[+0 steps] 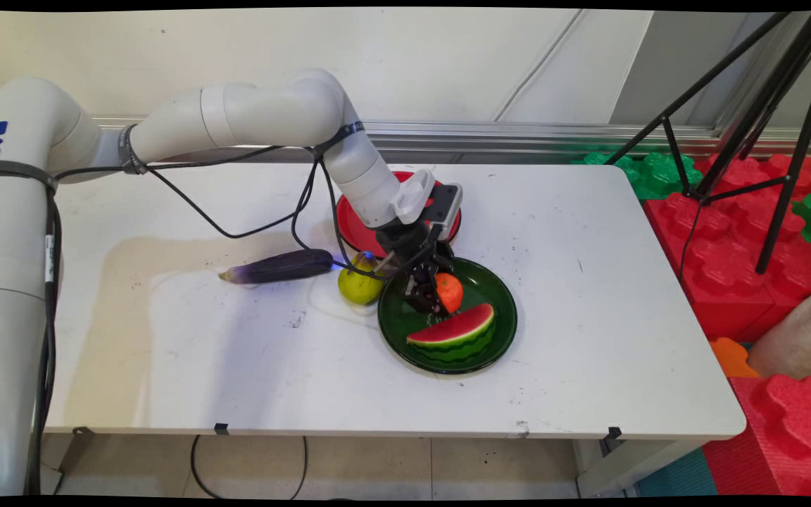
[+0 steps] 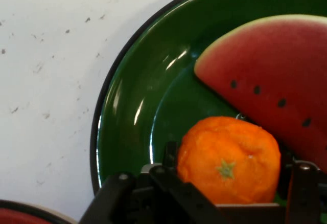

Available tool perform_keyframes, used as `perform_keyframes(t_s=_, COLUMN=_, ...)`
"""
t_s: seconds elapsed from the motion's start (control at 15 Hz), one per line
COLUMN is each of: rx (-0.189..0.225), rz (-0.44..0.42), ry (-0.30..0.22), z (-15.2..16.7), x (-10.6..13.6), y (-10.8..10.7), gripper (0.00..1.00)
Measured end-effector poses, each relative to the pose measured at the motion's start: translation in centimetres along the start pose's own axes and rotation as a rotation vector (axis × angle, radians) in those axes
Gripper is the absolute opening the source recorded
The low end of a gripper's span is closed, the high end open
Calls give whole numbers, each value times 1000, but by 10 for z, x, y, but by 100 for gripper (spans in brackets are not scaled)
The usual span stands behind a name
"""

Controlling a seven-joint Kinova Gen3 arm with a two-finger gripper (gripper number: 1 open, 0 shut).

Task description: Place the picked object on the table

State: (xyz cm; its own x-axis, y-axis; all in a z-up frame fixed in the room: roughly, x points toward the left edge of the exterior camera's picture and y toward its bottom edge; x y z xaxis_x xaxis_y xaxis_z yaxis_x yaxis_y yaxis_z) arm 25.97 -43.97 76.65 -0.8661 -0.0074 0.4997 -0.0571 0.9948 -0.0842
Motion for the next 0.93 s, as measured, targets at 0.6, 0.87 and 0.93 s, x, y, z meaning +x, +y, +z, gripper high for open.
perform_keyframes(t_s=0.6, rx=26, rz=-39, ry=25, z=-23, x=4, y=2, gripper=0)
perform_keyframes(t_s=0.87, rx=47, rz=-96, ry=40, z=-53, x=2, y=10, gripper=0)
perform_keyframes(t_s=0.93, rx=53, rz=-113, ry=43, z=-63, x=1, y=13, gripper=0)
